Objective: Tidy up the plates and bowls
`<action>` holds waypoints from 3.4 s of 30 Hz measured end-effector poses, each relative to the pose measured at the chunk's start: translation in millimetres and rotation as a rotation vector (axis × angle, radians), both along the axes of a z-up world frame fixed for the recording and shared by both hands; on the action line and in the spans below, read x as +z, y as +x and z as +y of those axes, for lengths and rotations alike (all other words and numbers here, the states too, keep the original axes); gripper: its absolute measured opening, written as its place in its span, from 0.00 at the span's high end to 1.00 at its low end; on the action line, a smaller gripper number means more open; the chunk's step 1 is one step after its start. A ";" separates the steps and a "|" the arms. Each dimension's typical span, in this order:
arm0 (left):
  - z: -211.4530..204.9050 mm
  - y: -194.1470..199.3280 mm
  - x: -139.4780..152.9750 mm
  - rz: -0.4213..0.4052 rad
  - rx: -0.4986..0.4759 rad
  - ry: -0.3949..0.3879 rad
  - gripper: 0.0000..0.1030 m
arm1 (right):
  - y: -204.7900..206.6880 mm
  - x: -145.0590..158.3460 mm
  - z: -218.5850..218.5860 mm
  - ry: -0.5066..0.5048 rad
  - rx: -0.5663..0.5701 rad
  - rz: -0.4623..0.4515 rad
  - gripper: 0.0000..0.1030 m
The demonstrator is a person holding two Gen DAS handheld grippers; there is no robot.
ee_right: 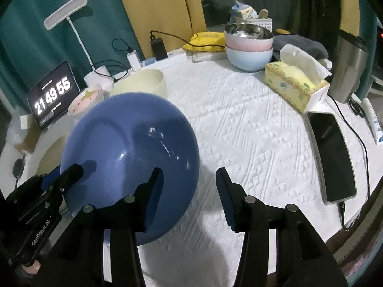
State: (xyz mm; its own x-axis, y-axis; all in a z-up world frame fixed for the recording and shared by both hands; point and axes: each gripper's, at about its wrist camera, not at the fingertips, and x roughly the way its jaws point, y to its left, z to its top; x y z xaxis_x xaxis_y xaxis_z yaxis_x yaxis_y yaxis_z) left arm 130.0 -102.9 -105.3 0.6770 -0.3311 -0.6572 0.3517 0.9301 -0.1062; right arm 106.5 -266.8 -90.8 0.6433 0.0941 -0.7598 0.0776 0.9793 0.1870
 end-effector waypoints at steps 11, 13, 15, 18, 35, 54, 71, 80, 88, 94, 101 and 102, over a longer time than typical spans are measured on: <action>11.2 16.5 4.3 0.015 0.051 0.017 0.77 | 16.0 11.4 1.0 -0.004 0.010 -0.024 0.53; 14.2 18.9 6.9 0.012 0.058 0.012 0.76 | 19.5 12.9 2.2 -0.004 0.015 -0.028 0.53; 17.8 21.2 10.5 0.003 0.068 0.012 0.75 | 23.2 14.6 3.3 -0.003 0.020 -0.031 0.53; 22.2 25.2 14.4 -0.004 0.079 0.009 0.74 | 28.9 17.6 5.4 -0.004 0.026 -0.037 0.53; 32.7 58.8 36.0 -0.034 0.114 -0.013 0.56 | 65.7 31.6 18.5 -0.020 0.066 -0.061 0.53; 20.4 116.2 38.8 0.025 0.086 0.024 0.56 | 115.4 35.4 26.4 -0.018 0.104 -0.039 0.53; 10.6 168.6 17.8 0.136 0.070 0.022 0.56 | 168.5 15.6 28.9 0.046 0.065 0.065 0.53; 5.2 188.6 -7.4 0.232 0.059 0.047 0.56 | 192.5 -10.5 27.0 0.088 -0.014 0.191 0.53; 1.9 199.7 -16.9 0.265 0.042 0.060 0.57 | 207.1 -28.6 34.5 0.126 -0.002 0.253 0.53; 0.5 205.3 -21.2 0.265 0.017 0.048 0.68 | 213.3 -42.6 38.1 0.147 -0.009 0.276 0.60; -5.9 204.9 -21.7 0.237 0.001 0.056 0.73 | 213.8 -45.5 38.7 0.137 -0.019 0.261 0.72; -5.9 204.8 -21.6 0.236 -0.001 0.055 0.73 | 213.5 -45.4 38.8 0.135 -0.020 0.257 0.72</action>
State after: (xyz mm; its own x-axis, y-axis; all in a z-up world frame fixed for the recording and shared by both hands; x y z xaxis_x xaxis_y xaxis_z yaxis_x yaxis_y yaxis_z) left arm 334.7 -108.8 -126.9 0.5024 -0.2909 -0.8143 0.3241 0.9364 -0.1345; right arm 320.0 -228.0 -136.2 0.4337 0.1946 -0.8798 0.1585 0.9447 0.2871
